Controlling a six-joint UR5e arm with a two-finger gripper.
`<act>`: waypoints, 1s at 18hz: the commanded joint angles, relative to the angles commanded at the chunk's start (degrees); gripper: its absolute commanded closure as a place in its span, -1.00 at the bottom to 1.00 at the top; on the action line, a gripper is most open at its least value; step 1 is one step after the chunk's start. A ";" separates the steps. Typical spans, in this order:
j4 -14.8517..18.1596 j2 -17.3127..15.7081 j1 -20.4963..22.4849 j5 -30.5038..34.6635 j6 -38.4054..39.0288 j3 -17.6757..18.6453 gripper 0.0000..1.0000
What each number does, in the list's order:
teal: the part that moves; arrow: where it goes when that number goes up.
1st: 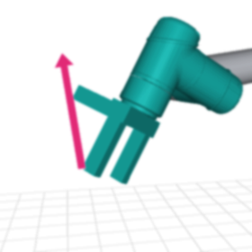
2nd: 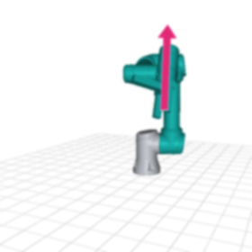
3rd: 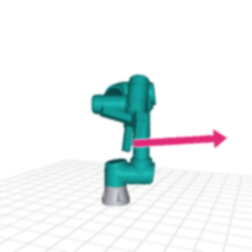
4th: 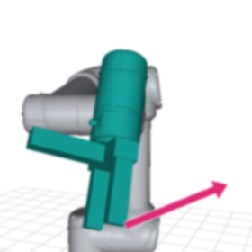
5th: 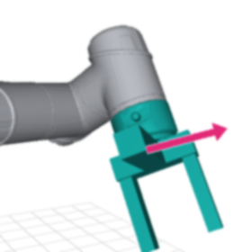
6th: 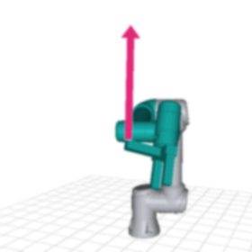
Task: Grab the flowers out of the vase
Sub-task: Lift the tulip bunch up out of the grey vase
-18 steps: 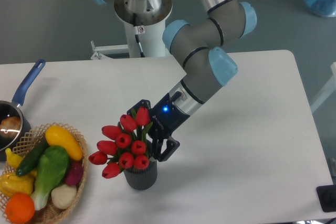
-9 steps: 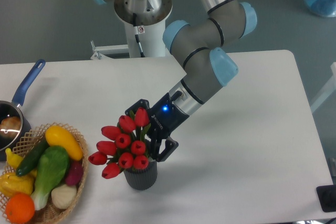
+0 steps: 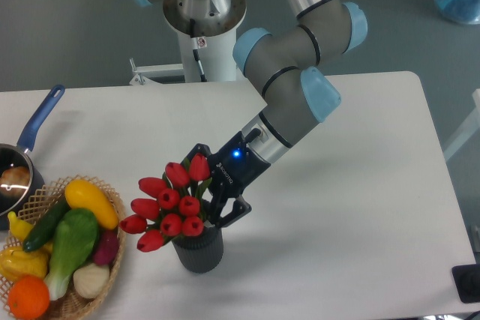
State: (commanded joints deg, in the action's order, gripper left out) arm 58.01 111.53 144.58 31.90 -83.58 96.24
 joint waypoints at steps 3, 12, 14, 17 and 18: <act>0.00 0.00 0.09 0.00 0.00 0.00 0.22; 0.00 -0.09 0.88 -0.70 0.00 0.00 0.33; 0.00 -0.18 1.23 -2.19 0.00 0.00 0.33; 0.00 -0.26 1.67 -3.16 0.00 0.00 0.33; 0.00 -0.35 1.76 -3.60 0.00 0.00 0.33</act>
State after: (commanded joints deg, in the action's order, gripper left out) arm 58.01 111.18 146.34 28.31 -83.58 96.24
